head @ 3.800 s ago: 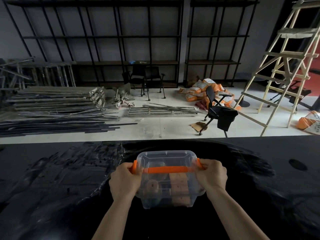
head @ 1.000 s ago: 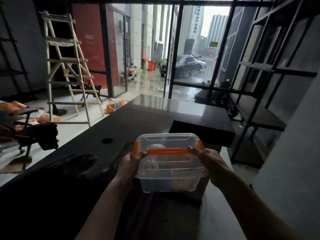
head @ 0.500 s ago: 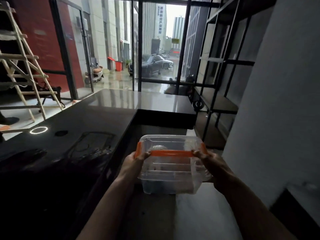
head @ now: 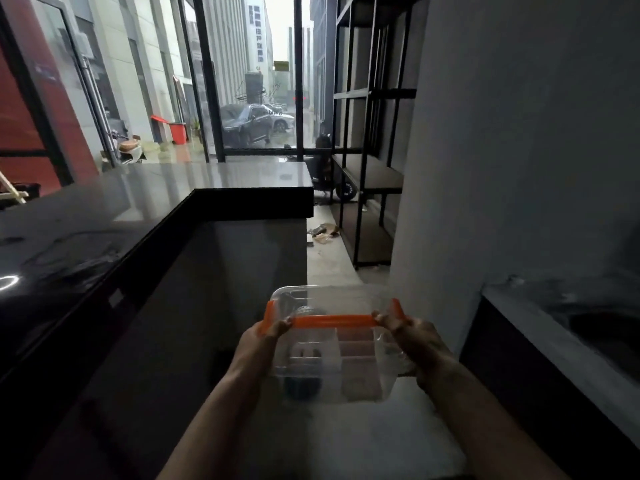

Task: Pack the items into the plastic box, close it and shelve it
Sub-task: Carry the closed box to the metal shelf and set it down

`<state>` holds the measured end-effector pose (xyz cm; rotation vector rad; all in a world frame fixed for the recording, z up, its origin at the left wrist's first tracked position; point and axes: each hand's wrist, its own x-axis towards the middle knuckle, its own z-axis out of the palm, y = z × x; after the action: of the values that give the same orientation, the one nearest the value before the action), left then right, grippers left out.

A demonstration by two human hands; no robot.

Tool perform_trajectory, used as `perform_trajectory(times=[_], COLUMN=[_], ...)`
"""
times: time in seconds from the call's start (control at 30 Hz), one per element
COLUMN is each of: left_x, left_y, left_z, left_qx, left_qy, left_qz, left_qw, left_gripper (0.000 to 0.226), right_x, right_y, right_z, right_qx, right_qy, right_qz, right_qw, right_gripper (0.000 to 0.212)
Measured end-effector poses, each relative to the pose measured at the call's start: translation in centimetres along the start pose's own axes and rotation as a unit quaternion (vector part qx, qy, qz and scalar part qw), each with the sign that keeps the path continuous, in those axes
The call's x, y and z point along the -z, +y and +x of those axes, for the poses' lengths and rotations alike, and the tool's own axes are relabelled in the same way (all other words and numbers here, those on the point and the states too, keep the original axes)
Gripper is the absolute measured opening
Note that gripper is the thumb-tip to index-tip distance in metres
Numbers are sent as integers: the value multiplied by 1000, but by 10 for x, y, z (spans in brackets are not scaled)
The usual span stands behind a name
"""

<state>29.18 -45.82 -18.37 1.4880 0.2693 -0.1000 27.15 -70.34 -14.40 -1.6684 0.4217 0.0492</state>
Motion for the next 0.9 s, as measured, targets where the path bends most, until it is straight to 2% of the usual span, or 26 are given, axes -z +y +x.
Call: perform_trajectory(times=[0.07, 0.13, 0.3, 0.5, 0.63, 0.73, 0.9], left_x=[-17, -33, -62, -86, -101, -116, -139], left_y=[-3, -2, 4, 13, 14, 16, 22], left_z=[-4, -10, -13, 13, 55, 98, 192], left_qx=[2, -6, -12, -32, -49, -73, -96], left_qy=[-22, -31, -55, -60, -67, -74, -73], left_qz=[-4, -3, -5, 3, -3, -19, -39], left_qw=[1000, 1000, 998, 998, 997, 994, 992], left_gripper=[36, 29, 29, 31, 45, 65, 70], right_x=[21, 39, 70, 80, 79, 75, 59], right_y=[-1, -4, -4, -5, -5, -10, -29], right_z=[-5, -10, -5, 24, 61, 103, 202], right_qx=[6, 18, 29, 28, 64, 79, 68], right_qy=[13, 15, 41, 37, 49, 60, 80], right_qz=[-4, -20, -22, -4, 7, 12, 1], right_qw=[1000, 1000, 999, 999, 997, 995, 995], right_gripper=[49, 50, 64, 61, 62, 64, 57])
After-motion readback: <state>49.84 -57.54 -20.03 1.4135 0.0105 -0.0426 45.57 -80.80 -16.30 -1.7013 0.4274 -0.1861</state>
